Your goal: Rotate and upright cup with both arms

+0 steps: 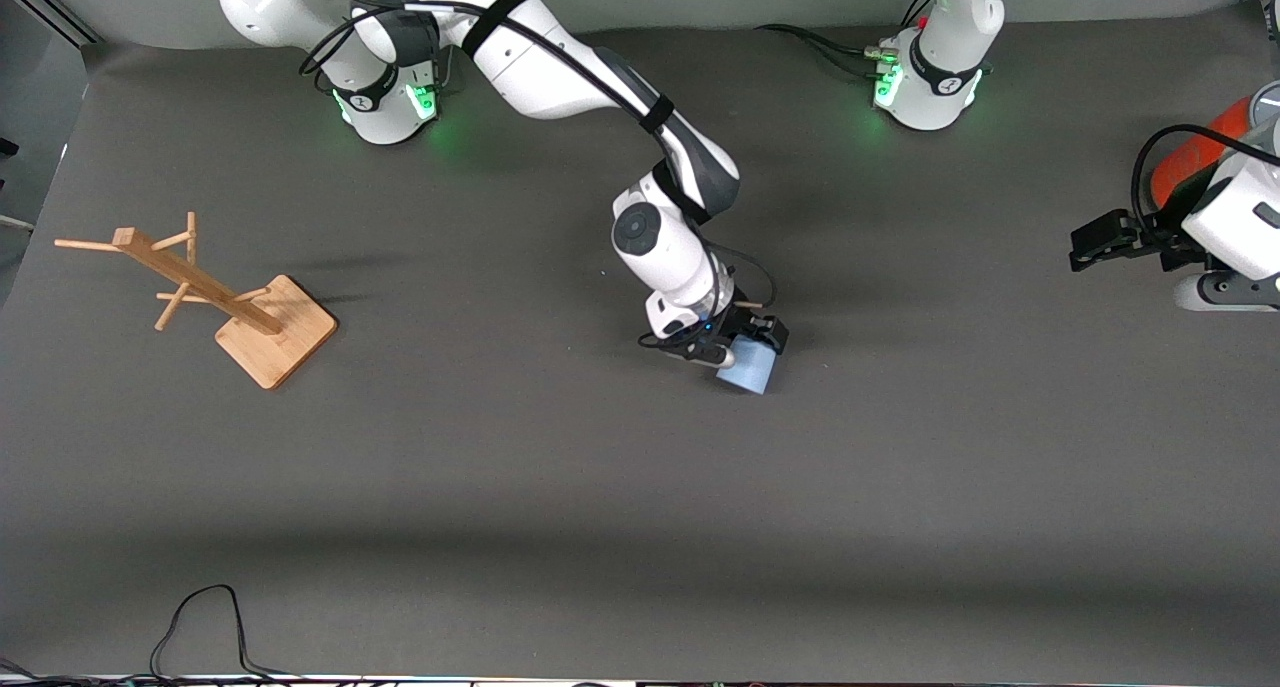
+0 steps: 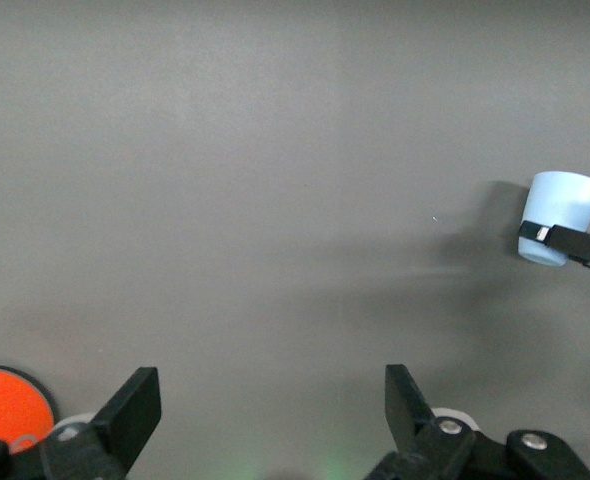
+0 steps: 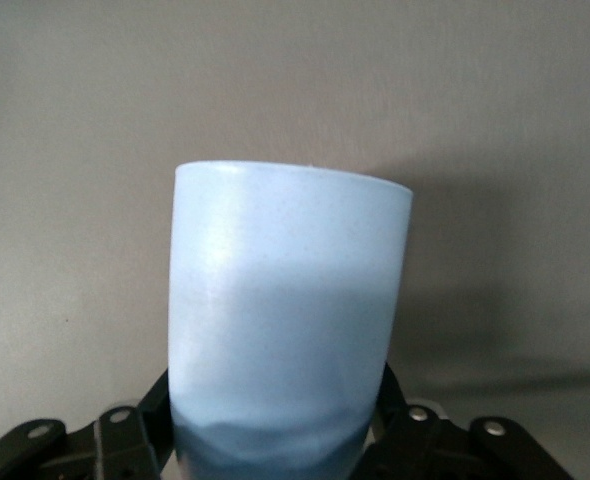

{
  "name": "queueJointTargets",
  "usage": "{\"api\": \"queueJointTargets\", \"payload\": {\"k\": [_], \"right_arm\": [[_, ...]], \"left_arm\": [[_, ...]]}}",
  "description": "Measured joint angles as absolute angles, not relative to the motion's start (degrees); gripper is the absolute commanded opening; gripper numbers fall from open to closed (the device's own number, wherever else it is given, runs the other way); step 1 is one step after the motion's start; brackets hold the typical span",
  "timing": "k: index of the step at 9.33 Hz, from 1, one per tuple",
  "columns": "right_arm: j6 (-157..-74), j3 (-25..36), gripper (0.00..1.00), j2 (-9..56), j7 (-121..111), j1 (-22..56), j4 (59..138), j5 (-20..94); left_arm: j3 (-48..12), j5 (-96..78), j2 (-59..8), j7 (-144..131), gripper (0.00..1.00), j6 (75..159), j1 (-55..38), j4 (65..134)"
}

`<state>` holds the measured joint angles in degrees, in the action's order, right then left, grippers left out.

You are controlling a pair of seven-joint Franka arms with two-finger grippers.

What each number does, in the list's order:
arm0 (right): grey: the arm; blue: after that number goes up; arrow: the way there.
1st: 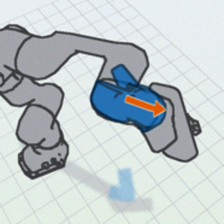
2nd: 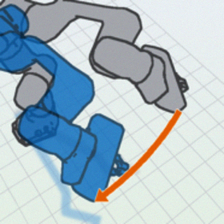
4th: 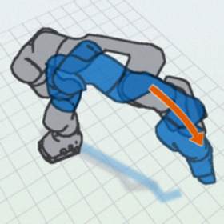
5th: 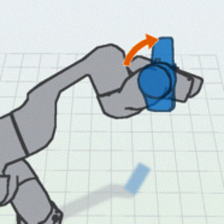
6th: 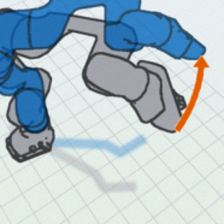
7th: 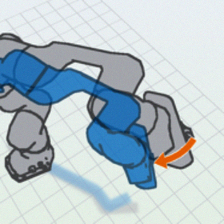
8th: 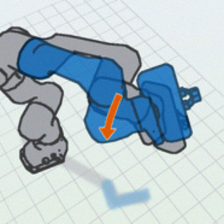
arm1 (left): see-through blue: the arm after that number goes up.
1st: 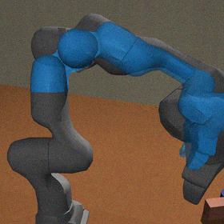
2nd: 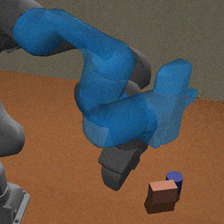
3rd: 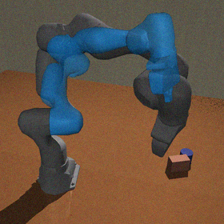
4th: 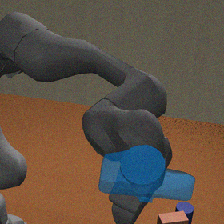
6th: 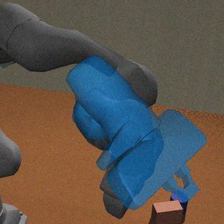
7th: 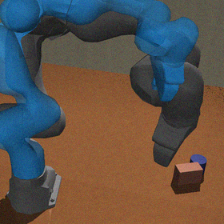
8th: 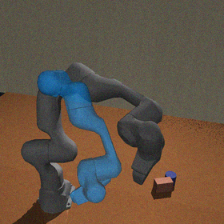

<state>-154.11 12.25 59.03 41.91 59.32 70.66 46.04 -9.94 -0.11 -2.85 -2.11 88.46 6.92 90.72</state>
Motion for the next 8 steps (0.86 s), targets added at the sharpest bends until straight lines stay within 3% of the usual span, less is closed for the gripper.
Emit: {"api": "queueJointTargets", "payload": {"k": [2, 3, 4, 8], "right_arm": [[-151.0, 12.37, 0.4, 58.97, 34.27, 57.7, 70.62, 45.95], [-150.21, 12.37, 0.91, 59.01, 31.31, 57.11, 71.16, 45.95], [-149.98, 12.37, 1.0, 59.09, 29.54, 56.95, 72.0, 45.95], [-148.88, 12.43, 1.0, 56.89, 29.06, 56.97, 73.4, 46.0]], "left_arm": [[-9.94, -0.11, -3.23, -2.11, 1.0, 88.44, 6.91, 90.74], [-9.94, -0.11, -3.27, -2.11, 1.0, 88.32, 6.91, 90.77], [-9.94, -0.11, -3.29, -2.11, 1.0, 88.0, 6.91, 90.79], [-9.99, -0.15, -3.98, -2.04, 1.0, 87.56, 6.69, 90.81]]}}
